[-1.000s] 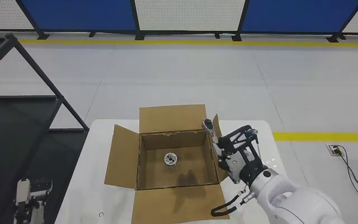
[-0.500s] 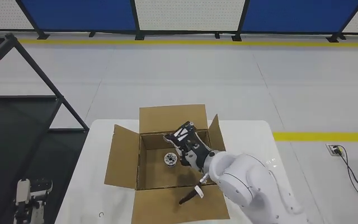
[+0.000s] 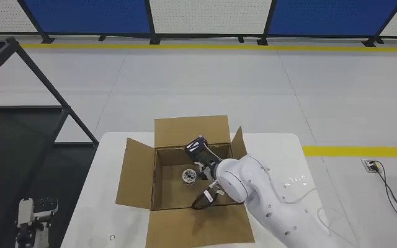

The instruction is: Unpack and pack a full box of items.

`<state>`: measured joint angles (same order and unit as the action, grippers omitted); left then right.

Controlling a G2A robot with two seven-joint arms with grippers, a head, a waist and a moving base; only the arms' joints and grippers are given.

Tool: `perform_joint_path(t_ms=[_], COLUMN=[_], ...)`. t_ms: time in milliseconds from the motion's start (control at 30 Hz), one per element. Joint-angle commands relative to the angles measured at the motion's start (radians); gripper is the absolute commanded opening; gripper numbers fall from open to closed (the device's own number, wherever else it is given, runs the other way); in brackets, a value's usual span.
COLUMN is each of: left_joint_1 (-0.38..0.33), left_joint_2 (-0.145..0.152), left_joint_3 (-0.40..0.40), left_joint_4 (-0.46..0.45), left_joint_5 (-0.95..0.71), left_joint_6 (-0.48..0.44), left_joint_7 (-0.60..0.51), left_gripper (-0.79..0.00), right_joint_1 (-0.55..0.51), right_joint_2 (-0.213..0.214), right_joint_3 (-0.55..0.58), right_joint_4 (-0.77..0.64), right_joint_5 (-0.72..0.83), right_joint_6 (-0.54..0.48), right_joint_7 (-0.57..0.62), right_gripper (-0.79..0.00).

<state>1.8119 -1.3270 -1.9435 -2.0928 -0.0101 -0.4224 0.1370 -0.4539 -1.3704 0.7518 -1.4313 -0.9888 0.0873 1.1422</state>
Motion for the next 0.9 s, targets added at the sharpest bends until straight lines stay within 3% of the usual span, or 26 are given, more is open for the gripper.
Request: perform_joint_path(t_ms=[0, 567, 867], left_joint_1=[0.0, 0.0, 0.0], left_joint_2=[0.0, 0.0, 0.0], left_joint_3=[0.0, 0.0, 0.0], left_joint_4=[0.0, 0.0, 0.0], left_joint_5=[0.0, 0.0, 0.0], left_joint_6=[0.0, 0.0, 0.0], left_joint_7=[0.0, 0.0, 0.0], left_gripper=[0.0, 0.0, 0.0], right_joint_1=[0.009, 0.098, 0.143], right_joint_2=[-0.008, -0.1, -0.155], right_joint_3=[-0.013, -0.127, -0.19], right_joint_4=[0.028, 0.3, 0.403], right_joint_5=[-0.008, -0.021, -0.052], right_joint_6=[0.007, 0.03, 0.026], right_joint_7=[0.0, -0.066, -0.038], right_gripper=[-0.785, -0.785, -0.785])
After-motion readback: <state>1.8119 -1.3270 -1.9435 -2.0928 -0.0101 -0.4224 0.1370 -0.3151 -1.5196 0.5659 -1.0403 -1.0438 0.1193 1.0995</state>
